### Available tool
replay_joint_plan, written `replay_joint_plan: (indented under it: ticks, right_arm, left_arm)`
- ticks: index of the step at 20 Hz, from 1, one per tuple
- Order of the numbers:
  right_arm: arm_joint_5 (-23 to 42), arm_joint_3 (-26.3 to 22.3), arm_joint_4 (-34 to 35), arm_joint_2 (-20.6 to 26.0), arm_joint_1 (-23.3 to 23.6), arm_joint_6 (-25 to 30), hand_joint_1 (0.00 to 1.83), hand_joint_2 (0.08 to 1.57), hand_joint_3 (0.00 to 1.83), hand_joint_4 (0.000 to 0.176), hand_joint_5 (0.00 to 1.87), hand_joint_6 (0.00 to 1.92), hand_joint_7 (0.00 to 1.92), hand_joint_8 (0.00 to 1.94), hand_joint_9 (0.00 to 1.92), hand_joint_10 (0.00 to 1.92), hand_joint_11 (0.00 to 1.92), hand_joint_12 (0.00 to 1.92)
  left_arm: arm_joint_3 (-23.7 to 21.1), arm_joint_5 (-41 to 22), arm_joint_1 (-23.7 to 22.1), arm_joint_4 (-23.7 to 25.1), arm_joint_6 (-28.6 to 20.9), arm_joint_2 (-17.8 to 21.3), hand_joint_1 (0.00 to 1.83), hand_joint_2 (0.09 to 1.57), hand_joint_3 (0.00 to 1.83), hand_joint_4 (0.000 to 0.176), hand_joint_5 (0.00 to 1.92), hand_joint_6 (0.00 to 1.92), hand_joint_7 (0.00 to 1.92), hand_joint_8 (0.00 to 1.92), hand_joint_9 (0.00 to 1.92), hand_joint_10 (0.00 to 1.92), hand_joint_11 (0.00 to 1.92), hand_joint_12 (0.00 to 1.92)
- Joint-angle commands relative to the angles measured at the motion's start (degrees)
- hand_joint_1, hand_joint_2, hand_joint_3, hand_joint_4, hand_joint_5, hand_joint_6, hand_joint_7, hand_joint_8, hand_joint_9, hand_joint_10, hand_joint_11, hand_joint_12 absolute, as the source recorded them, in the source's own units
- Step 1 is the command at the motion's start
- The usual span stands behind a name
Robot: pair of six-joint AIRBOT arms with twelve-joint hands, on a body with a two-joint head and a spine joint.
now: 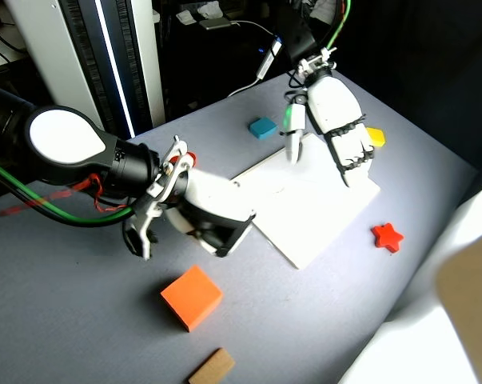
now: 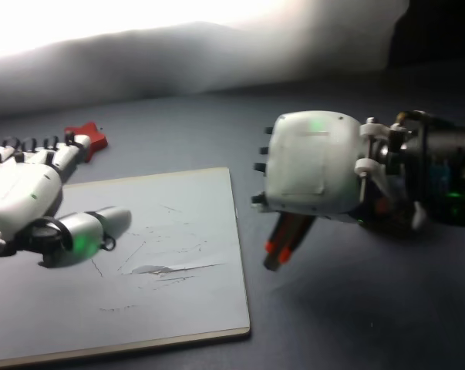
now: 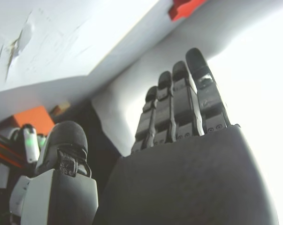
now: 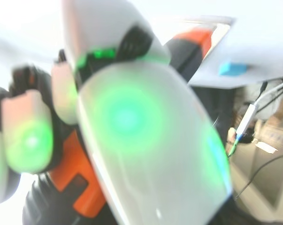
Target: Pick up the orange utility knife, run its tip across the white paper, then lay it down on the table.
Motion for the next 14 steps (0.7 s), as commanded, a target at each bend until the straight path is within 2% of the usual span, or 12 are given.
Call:
replay_joint_plan:
  ticks: [1,2,5,7,10,14]
  right_arm:
    - [7.6,0.8,8.0,-0.9,0.2,-8.6,1.49,1.35,0.00,0.176,1.30,1.92,1.50,1.94,1.62,1.92,1.68,1.92]
    - [14.8,4.2,21.4,-4.3,-1.6,-25.9,1.50,1.35,0.00,0.176,1.31,1.92,1.49,1.94,1.61,1.92,1.67,1.92]
    - [22.9,8.6,27.3,-8.4,-3.4,-35.4,1.49,1.35,0.00,0.176,1.32,1.92,1.48,1.94,1.60,1.92,1.66,1.92]
    - [29.6,13.4,28.5,-12.5,-4.3,-40.5,1.50,1.33,0.00,0.176,1.36,1.92,1.51,1.94,1.62,1.92,1.66,1.92]
    - [38.0,21.0,28.5,-18.2,-4.4,-43.7,1.50,1.33,0.00,0.176,1.35,1.92,1.52,1.94,1.62,1.92,1.66,1.92]
    - [39.7,26.4,28.5,-22.9,-4.3,-44.8,1.50,1.31,0.00,0.176,1.36,1.92,1.52,1.94,1.63,1.92,1.67,1.92]
  left_arm:
    - [1.1,-4.8,-0.6,2.4,0.2,0.0,0.09,1.27,0.00,0.005,0.00,0.00,0.12,0.00,0.16,0.00,0.00,0.72]
    - [3.6,-3.3,-1.2,2.1,0.6,-0.4,0.06,1.26,0.00,0.002,0.02,0.00,0.15,0.01,0.19,0.01,0.00,0.78]
    - [5.4,-2.3,-1.3,2.1,0.7,-0.4,0.09,1.26,0.00,0.000,0.02,0.01,0.15,0.01,0.18,0.01,0.00,0.79]
    - [6.6,-2.3,-1.1,1.7,0.8,-0.3,0.10,1.26,0.00,0.001,0.02,0.00,0.14,0.00,0.18,0.00,0.00,0.75]
    - [8.1,-2.2,-1.0,1.3,1.1,-0.1,0.07,1.27,0.00,0.003,0.02,0.00,0.15,0.00,0.19,0.00,0.00,0.82]
    - [9.8,-1.6,-1.1,1.3,1.3,-0.1,0.06,1.27,0.00,0.003,0.01,0.00,0.14,0.00,0.16,0.00,0.00,0.79]
